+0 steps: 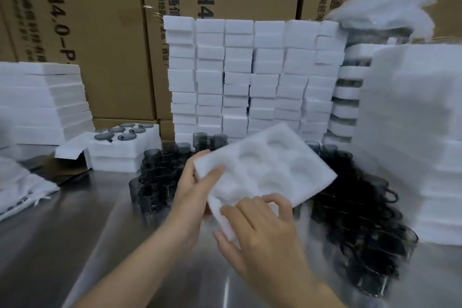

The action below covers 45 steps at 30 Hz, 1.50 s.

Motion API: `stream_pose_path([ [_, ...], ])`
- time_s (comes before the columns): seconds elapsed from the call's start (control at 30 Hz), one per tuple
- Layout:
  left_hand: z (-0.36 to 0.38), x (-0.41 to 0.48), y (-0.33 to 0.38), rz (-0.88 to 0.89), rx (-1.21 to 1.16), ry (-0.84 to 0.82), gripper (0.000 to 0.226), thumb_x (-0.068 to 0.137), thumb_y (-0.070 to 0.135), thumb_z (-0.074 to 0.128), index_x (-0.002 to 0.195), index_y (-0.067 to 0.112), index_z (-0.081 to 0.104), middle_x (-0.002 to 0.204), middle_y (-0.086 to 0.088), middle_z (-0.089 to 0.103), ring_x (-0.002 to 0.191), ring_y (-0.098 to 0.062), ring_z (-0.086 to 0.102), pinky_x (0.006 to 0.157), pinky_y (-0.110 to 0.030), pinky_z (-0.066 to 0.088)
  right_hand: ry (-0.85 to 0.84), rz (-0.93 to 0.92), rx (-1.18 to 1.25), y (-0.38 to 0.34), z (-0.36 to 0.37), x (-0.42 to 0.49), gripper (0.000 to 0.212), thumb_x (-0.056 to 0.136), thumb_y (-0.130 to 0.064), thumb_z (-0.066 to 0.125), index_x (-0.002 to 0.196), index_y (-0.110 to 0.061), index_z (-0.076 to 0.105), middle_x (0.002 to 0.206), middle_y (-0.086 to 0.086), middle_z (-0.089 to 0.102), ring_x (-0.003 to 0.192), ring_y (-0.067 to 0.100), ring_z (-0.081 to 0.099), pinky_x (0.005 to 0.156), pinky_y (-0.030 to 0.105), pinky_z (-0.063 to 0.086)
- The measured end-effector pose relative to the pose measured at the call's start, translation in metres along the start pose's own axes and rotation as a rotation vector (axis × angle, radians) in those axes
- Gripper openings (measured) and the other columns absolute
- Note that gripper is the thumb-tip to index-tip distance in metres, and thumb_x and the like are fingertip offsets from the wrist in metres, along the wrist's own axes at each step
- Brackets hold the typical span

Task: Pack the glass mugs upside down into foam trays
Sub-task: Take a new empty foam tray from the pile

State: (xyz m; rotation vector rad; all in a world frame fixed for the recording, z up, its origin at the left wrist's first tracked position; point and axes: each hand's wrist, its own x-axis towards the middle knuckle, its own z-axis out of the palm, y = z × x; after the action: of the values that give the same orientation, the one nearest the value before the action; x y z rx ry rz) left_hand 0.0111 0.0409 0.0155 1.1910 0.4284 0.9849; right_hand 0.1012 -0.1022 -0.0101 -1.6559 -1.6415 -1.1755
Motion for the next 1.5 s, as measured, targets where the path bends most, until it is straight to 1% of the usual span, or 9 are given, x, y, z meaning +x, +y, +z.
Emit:
stream_pose_path([
  [0.27, -0.058, 0.016, 0.017, -0.045, 0.252, -0.097, 0.026, 0.090, 0.047, 0.076, 0.112, 0.033, 0.079, 0.119, -0.011, 0.080, 0.110, -0.037, 0.077, 0.105, -0.070, 0.052, -0.096, 0.142, 0.287, 0.043, -0.029, 0.001, 0.034, 0.101, -0.049, 0.058, 0.117, -0.025, 0.077, 0.117, -0.010, 0.067, 0.111, 0.010, 0.061, 0.096, 0.040, 0.047],
  [0.4, -0.061, 0.019, 0.006, -0.142, 0.377, -0.213, 0.024, 0.108, 0.042, 0.062, 0.127, 0.033, 0.074, 0.130, -0.005, 0.076, 0.121, -0.030, 0.073, 0.106, -0.056, 0.054, -0.436, 0.344, 0.293, 0.057, -0.032, 0.000, 0.052, 0.094, -0.075, 0.043, 0.137, -0.050, 0.058, 0.142, -0.033, 0.045, 0.115, -0.018, 0.029, 0.107, 0.029, 0.035],
  [0.63, -0.048, 0.005, -0.005, -0.103, 0.608, -0.343, 0.036, 0.107, 0.061, 0.047, 0.140, 0.054, 0.059, 0.131, 0.019, 0.072, 0.122, -0.007, 0.069, 0.106, -0.038, 0.054, -0.859, 0.501, 0.458, 0.079, -0.035, 0.001, 0.050, 0.069, -0.088, 0.051, 0.113, -0.065, 0.060, 0.109, -0.029, 0.059, 0.097, -0.004, 0.059, 0.084, 0.022, 0.050],
  [0.87, -0.042, -0.002, 0.001, 0.441, 1.186, -0.206, 0.026, 0.103, 0.048, 0.061, 0.128, 0.046, 0.066, 0.126, 0.035, 0.057, 0.123, 0.013, 0.047, 0.096, -0.016, 0.042, -0.864, 0.519, 0.321, 0.083, -0.019, -0.005, 0.040, 0.081, -0.076, 0.049, 0.108, -0.053, 0.067, 0.094, -0.017, 0.069, 0.095, 0.001, 0.059, 0.095, 0.030, 0.037],
  [1.0, -0.034, -0.011, -0.004, 0.359, 1.068, -0.377, 0.019, 0.093, 0.051, 0.075, 0.111, 0.045, 0.076, 0.105, 0.027, 0.071, 0.101, 0.006, 0.064, 0.083, -0.020, 0.047, -0.839, 0.535, 0.302, 0.079, -0.006, -0.011, 0.030, 0.092, -0.067, 0.053, 0.111, -0.050, 0.070, 0.092, -0.021, 0.061, 0.101, 0.006, 0.059, 0.102, 0.036, 0.031],
  [1.13, -0.030, -0.014, -0.011, 0.291, 1.149, -0.450, 0.025, 0.090, 0.051, 0.081, 0.113, 0.043, 0.076, 0.105, 0.025, 0.071, 0.108, 0.005, 0.062, 0.094, -0.018, 0.048, -0.873, 0.555, 0.331, 0.076, -0.002, -0.014, 0.057, 0.077, -0.083, 0.039, 0.121, -0.058, 0.066, 0.113, -0.024, 0.043, 0.116, 0.010, 0.047, 0.108, 0.038, 0.031],
  [1.23, -0.036, -0.010, -0.010, 0.198, 1.135, -0.484, 0.028, 0.090, 0.032, 0.081, 0.114, 0.045, 0.074, 0.108, 0.028, 0.071, 0.113, 0.008, 0.061, 0.092, -0.008, 0.043, -0.825, 0.515, 0.343, 0.071, -0.001, -0.013, 0.040, 0.089, -0.073, 0.056, 0.123, -0.056, 0.066, 0.123, -0.028, 0.037, 0.123, 0.002, 0.038, 0.110, 0.035, 0.024],
  [1.4, -0.042, -0.005, -0.009, 0.160, 1.168, -0.502, 0.032, 0.088, 0.033, 0.086, 0.110, 0.048, 0.068, 0.114, 0.019, 0.071, 0.113, -0.001, 0.064, 0.101, -0.034, 0.053, -0.824, 0.539, 0.421, 0.072, 0.000, -0.014, 0.027, 0.096, -0.059, 0.065, 0.123, -0.054, 0.068, 0.130, -0.032, 0.039, 0.125, 0.001, 0.033, 0.113, 0.033, 0.020],
  [1.5, -0.043, -0.005, -0.011, 0.201, 1.155, -0.500, 0.030, 0.087, 0.031, 0.087, 0.106, 0.046, 0.070, 0.111, 0.021, 0.072, 0.112, 0.005, 0.064, 0.096, -0.025, 0.051, -0.820, 0.509, 0.408, 0.072, 0.002, -0.015, 0.021, 0.096, -0.059, 0.064, 0.116, -0.054, 0.067, 0.131, -0.034, 0.041, 0.128, 0.001, 0.035, 0.112, 0.033, 0.019],
])
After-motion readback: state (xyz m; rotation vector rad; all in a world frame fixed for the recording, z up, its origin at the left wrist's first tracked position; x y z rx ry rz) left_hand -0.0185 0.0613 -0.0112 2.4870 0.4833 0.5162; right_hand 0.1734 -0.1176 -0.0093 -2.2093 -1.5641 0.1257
